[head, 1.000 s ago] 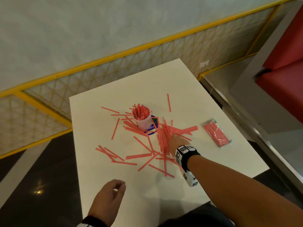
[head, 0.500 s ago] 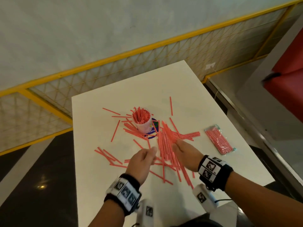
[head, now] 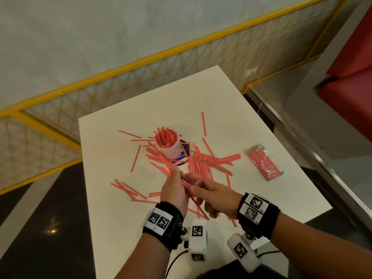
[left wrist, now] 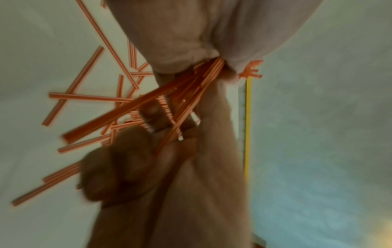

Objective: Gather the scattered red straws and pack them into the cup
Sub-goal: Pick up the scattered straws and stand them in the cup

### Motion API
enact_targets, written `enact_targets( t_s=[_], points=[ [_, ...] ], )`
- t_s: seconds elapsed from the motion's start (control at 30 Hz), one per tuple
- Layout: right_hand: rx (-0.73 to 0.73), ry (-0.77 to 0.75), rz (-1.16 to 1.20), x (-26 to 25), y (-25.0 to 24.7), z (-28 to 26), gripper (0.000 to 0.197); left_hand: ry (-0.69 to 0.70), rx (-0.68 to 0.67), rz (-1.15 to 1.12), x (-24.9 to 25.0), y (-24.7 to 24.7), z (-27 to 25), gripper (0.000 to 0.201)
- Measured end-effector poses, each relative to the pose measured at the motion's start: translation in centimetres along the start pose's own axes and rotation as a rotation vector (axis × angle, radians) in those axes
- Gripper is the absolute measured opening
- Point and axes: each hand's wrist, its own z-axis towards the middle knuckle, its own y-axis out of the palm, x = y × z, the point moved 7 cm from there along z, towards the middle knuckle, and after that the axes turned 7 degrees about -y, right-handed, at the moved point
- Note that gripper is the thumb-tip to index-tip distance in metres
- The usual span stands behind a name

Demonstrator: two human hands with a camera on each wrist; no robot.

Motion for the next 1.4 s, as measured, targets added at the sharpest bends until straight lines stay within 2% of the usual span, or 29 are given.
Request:
enact_targets(
  t_s=[0.07,0.17,0.3,0.43,0.57,0.63,0.67,0.7,0.77,0.8,0.83,0.9,0.97,1.03,1.13,1.27,1.33,1.4],
  points=[
    [-0.026,0.106,0.123,0.9,0.5,-0.2,0.048,0.085,0.004,-0.098,1.7,-0.5,-0.5,0.035],
    [-0.143,0.183,0.231,1.3,2.0,0.1,0.035,0.235,-0.029,-0.089,4.3,-0.2,-2.0,0.035],
    [-0.319,0.092,0.313,-0.5,4.2,1.0,0.01,0.401,-0.109,0.094,5.3,0.6,-4.2,0.046],
    [-0.382,0.015,0.197,-0.9,4.9,1.7,0.015,0.504,-0.094,0.297,5.7,0.3,-5.2,0.045],
    [-0.364,0.05,0.297,0.0,3.9,2.0,0.029,0.531,-0.094,0.351,6.4,-0.4,-5.4,0.028],
    [-0.31,0.092,0.241,0.5,2.7,2.4,0.029,0.501,-0.076,0.338,6.3,-1.3,-5.6,0.029],
    [-0.213,0.091,0.084,0.8,1.4,3.1,0.024,0.487,-0.064,0.329,6.3,-1.8,-5.6,0.031],
    [-0.067,0.085,-0.17,1.3,-0.4,4.1,0.02,0.478,-0.054,0.32,6.3,-2.3,-5.8,0.032],
    [0.232,0.103,-0.641,1.4,-3.8,5.9,0.026,0.466,-0.025,0.322,6.2,-3.5,-6.0,0.031],
    [0.331,0.154,-0.728,1.6,-4.8,6.5,0.034,0.466,-0.003,0.358,6.0,-4.2,-6.0,0.03],
    [0.369,0.226,-0.74,2.5,-5.4,7.1,0.047,0.471,0.021,0.418,5.8,-4.8,-5.8,0.03],
    [0.385,0.304,-0.775,4.0,-5.7,8.5,0.066,0.485,0.06,0.547,5.4,-5.7,-5.8,0.031],
    [0.42,0.303,-0.877,4.8,-5.8,9.6,0.065,0.492,0.088,0.635,5.1,-6.3,-5.8,0.029],
    [0.389,0.296,-0.968,5.0,-5.0,10.7,0.064,0.49,0.114,0.689,4.8,-6.6,-5.8,0.025],
    [0.308,0.33,-0.976,5.1,-4.6,11.1,0.055,0.469,0.128,0.709,4.3,-6.9,-5.5,0.023],
    [0.29,0.272,-0.936,5.4,-5.8,11.4,0.032,0.419,0.144,0.733,3.6,-7.4,-4.8,0.022],
    [0.233,0.252,-0.891,4.6,-5.5,10.1,0.026,0.402,0.154,0.737,3.3,-7.6,-4.4,0.023],
    [0.238,0.171,-0.852,3.1,-5.2,8.6,0.022,0.389,0.15,0.731,3.2,-7.6,-3.8,0.024]
  ],
)
